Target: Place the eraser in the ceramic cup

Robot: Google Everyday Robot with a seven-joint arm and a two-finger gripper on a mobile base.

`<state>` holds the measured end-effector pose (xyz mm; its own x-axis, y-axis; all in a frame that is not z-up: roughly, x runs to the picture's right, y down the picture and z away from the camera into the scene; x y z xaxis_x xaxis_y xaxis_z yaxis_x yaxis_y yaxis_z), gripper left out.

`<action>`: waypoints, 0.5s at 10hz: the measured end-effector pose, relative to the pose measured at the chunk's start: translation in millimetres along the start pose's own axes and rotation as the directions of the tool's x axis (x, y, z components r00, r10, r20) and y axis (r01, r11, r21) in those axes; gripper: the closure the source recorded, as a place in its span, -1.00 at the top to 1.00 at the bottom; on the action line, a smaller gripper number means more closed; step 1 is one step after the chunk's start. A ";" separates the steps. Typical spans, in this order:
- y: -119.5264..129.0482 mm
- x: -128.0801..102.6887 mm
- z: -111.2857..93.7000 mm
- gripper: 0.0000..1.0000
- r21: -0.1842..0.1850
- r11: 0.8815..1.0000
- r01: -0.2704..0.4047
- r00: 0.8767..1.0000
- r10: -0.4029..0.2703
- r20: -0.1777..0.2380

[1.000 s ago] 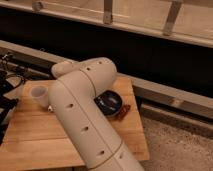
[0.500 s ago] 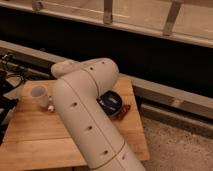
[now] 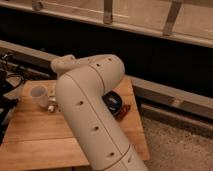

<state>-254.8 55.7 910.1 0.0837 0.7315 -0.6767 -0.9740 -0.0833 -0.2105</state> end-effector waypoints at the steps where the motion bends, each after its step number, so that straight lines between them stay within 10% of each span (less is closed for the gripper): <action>1: -1.8 -0.3 -3.2 -0.99 -0.054 0.998 0.012 1.000 -0.011 0.022; 5: 14.9 1.2 -57.1 -0.99 -0.192 0.975 0.111 0.984 -0.080 0.162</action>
<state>-257.3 16.7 865.9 0.1260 0.8359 -0.5342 -0.9001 -0.1301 -0.4158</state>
